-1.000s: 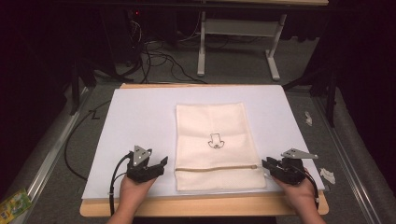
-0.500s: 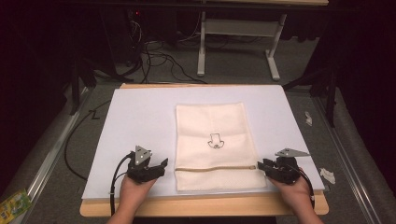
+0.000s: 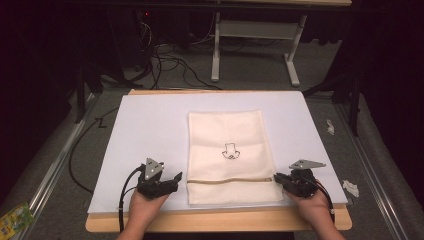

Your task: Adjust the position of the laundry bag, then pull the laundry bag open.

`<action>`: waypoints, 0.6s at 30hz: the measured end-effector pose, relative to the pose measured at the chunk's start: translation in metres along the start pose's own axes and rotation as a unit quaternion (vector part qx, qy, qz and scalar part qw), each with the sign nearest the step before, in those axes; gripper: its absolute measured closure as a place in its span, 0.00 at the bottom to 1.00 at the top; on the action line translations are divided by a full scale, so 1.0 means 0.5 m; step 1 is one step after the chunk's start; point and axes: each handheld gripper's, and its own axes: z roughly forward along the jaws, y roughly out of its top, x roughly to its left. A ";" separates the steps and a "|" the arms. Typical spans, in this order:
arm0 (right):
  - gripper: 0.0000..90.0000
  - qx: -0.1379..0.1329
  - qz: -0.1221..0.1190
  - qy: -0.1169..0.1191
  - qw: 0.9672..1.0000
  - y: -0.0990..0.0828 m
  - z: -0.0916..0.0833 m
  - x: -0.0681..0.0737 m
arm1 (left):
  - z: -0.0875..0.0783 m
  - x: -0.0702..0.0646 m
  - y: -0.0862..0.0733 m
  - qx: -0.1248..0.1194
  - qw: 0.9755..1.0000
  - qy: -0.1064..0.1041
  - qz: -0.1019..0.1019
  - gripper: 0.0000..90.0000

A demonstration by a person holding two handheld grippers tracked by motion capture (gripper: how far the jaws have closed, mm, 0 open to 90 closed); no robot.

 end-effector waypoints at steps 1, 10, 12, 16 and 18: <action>0.93 0.000 0.000 0.001 1.000 0.000 0.000 -0.001 | 0.000 0.001 0.001 0.000 1.000 -0.002 0.001 0.27; 0.93 -0.019 0.000 0.003 1.000 0.002 -0.012 -0.001 | 0.002 -0.002 0.013 -0.017 1.000 -0.011 -0.009 0.30; 0.93 -0.023 -0.001 0.008 1.000 0.003 -0.015 -0.004 | 0.002 -0.009 0.019 -0.022 1.000 -0.013 -0.008 0.32; 0.93 -0.025 0.007 0.016 1.000 0.001 -0.015 -0.008 | 0.008 -0.017 0.026 -0.023 0.999 -0.030 -0.012 0.36; 0.93 -0.027 0.013 0.019 0.999 -0.001 -0.014 -0.009 | 0.014 -0.021 0.026 -0.021 0.999 -0.033 -0.017 0.38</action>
